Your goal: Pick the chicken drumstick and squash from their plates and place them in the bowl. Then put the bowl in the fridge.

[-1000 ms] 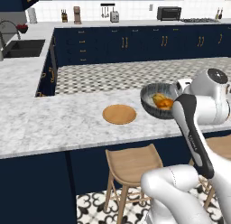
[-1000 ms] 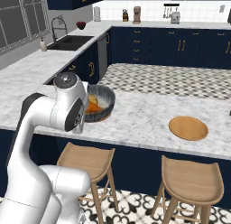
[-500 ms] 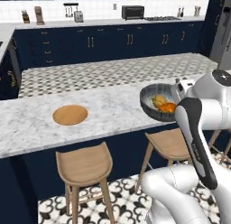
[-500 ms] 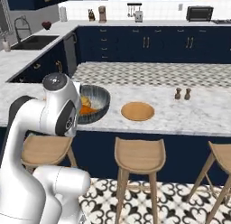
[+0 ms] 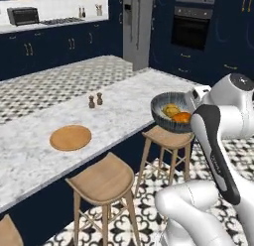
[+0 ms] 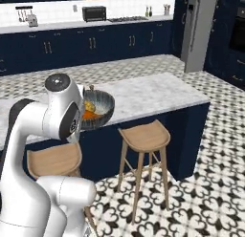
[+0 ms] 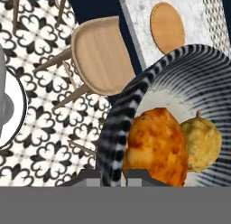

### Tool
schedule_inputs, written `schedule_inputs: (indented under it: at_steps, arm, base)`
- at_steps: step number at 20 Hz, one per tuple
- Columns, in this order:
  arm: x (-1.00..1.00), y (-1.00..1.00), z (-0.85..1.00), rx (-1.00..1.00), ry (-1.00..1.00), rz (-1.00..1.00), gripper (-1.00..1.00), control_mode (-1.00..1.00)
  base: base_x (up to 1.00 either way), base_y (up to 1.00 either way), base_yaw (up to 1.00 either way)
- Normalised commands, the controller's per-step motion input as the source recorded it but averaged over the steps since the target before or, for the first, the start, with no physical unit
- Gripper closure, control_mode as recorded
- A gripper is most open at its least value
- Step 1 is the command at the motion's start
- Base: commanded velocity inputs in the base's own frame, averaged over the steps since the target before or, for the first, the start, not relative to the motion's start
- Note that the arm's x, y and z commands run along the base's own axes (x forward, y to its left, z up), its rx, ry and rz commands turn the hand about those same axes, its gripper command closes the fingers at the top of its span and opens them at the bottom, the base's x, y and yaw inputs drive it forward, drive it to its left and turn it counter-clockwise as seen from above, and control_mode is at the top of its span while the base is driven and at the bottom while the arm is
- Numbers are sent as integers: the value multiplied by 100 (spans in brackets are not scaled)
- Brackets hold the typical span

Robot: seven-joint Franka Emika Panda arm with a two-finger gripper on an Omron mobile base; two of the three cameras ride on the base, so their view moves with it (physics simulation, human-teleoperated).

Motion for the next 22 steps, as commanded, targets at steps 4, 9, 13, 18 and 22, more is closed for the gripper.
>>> schedule_inputs:
  at_steps: [4,9,13,18,22]
  arm:
    - [0,0,0,0,0,0,100,100]
    - [0,0,0,0,0,0,100,100]
    - [0,0,0,0,0,0,100,100]
    - [0,0,0,0,0,0,100,100]
    - [0,0,0,0,0,0,100,100]
  base:
    - [9,-82,-66]
    - [30,-86,-55]
    - [84,-73,-38]
    - [100,-41,-19]
    - [100,-49,0]
